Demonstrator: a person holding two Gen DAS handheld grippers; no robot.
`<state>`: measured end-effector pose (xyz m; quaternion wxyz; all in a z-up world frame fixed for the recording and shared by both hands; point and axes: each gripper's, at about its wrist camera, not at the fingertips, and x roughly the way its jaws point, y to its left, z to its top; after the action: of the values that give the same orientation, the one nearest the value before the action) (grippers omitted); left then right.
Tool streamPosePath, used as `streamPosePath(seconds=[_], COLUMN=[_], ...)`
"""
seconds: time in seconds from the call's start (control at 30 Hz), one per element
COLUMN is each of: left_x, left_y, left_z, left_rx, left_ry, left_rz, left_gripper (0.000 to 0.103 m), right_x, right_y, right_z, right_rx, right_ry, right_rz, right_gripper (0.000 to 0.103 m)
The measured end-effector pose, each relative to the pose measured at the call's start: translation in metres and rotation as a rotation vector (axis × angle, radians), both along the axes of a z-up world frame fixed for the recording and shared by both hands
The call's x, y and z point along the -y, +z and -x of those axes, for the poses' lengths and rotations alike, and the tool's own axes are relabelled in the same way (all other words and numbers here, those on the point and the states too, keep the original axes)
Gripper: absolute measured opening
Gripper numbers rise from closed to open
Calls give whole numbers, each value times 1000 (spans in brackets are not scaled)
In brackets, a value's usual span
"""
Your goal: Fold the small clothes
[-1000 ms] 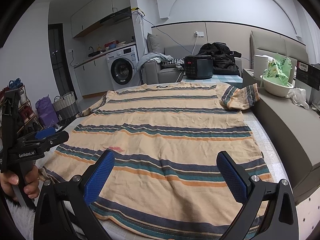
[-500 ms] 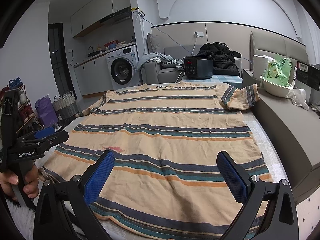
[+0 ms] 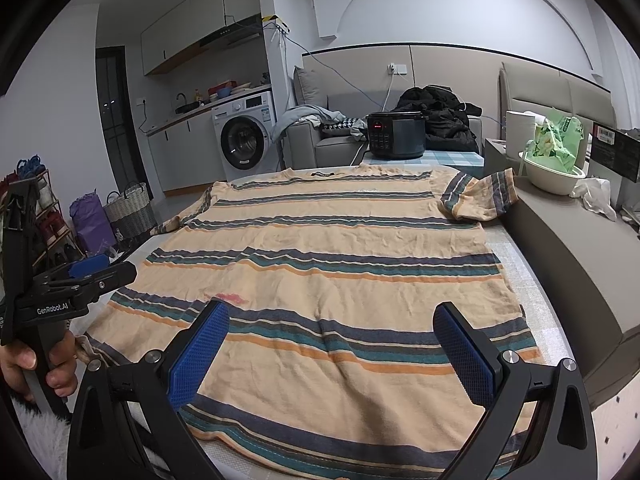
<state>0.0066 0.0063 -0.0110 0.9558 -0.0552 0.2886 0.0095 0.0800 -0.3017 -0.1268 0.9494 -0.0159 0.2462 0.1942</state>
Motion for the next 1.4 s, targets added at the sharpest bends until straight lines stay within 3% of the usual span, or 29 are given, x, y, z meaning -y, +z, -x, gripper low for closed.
streamPosePath(seconds=[0.5, 0.73, 1.07, 1.2, 1.4], left_x=[-1, -8, 20, 36, 57], left_y=[0, 11, 42, 47, 55], left_z=[0, -13, -93, -139, -215], left_rx=[1, -2, 9, -21, -48], left_ry=[1, -17, -136, -200, -253], left_rz=[-7, 33, -4, 27, 27], left_gripper=[102, 102, 102, 102, 102], right_x=[1, 17, 69, 93, 102], right_y=[0, 9, 29, 25, 17], right_z=[-1, -14, -88, -137, -201], right_rx=[-1, -19, -132, -225, -271], right_ry=[-4, -66, -275, -312, -412], right_rz=[2, -28, -136, -223, -270], right_gripper=[103, 103, 103, 92, 87])
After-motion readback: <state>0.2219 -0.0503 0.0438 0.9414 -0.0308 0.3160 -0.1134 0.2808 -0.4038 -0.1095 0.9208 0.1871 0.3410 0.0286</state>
